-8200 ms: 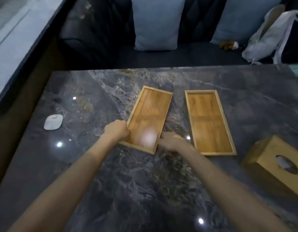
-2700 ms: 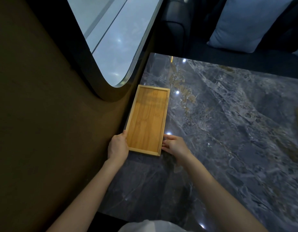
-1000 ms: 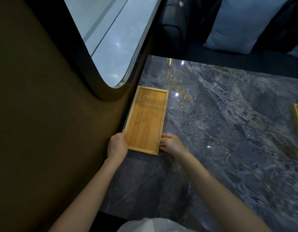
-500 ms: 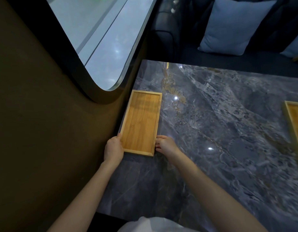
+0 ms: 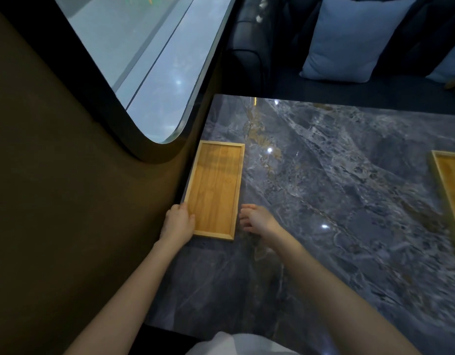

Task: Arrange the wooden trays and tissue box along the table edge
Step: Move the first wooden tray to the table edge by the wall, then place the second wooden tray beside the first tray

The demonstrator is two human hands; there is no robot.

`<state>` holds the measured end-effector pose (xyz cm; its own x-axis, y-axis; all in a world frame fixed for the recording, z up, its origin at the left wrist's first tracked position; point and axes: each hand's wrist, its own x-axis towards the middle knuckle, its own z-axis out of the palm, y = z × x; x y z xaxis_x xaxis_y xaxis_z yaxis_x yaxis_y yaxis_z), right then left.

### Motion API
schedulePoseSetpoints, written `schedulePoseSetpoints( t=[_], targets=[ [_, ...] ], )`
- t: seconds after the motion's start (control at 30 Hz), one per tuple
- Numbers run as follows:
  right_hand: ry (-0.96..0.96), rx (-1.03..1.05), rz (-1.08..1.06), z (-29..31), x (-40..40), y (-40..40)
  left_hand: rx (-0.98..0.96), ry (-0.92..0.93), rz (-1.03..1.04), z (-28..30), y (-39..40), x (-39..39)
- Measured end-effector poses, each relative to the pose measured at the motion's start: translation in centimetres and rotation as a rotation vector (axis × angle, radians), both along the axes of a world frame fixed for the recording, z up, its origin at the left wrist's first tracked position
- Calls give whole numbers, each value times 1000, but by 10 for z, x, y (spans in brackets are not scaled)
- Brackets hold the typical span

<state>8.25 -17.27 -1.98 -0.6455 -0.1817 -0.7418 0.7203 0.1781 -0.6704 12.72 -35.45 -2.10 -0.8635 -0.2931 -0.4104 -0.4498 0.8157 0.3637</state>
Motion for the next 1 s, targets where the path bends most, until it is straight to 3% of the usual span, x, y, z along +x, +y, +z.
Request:
schedulePoseSetpoints(
  t=[0.17,0.47,1.0],
  targets=[
    [180,134,103,14,-15,48,-52,50,-126,33,44,-29],
    [468,519,142,55,-33,208,87,33,-474,65,186,-74],
    [411,774,-71,77,-24,506,311,-2,-530,68,453,-90]
  ],
)
